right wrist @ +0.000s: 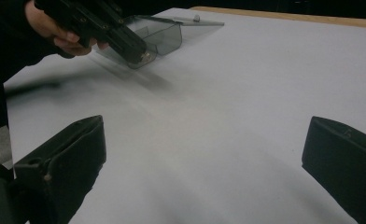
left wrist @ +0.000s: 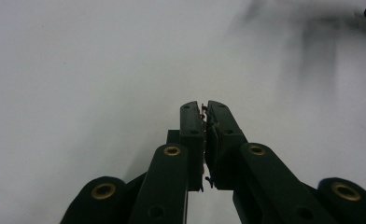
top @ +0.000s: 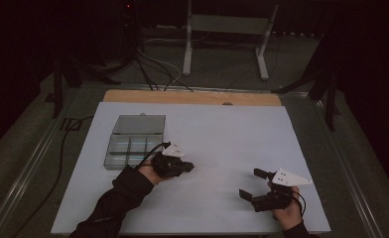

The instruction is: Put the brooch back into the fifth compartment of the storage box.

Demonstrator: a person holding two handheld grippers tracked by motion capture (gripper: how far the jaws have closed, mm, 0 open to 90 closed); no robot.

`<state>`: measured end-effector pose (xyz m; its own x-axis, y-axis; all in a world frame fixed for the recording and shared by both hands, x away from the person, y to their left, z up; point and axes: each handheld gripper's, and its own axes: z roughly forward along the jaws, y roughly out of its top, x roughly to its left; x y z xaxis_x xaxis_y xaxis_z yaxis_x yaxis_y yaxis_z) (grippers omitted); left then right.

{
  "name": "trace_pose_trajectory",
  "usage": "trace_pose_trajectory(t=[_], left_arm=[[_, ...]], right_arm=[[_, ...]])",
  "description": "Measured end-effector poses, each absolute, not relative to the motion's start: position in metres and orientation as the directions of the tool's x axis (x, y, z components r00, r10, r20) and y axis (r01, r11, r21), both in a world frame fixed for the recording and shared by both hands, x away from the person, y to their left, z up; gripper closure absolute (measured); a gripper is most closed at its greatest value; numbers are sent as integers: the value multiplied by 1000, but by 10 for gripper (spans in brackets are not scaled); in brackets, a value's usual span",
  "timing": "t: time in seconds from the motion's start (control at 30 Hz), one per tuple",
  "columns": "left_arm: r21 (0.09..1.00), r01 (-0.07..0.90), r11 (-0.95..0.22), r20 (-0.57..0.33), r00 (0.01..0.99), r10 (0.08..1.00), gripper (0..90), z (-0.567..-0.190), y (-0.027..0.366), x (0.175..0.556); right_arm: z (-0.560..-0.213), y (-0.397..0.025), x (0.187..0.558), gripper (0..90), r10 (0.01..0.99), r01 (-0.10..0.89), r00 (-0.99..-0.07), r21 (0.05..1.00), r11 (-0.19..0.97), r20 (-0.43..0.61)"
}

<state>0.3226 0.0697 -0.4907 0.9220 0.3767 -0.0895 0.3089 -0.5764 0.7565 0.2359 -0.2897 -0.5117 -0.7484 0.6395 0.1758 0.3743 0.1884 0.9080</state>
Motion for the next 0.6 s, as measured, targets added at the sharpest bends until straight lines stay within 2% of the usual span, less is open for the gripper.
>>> trace_pose_trajectory(t=[0.6], left_arm=[[769, 324, -552, -84, 906, 415, 878, -482, 87, 326]], right_arm=[[-512, -289, 236, 0, 638, 375, -749, 907, 190, 176]])
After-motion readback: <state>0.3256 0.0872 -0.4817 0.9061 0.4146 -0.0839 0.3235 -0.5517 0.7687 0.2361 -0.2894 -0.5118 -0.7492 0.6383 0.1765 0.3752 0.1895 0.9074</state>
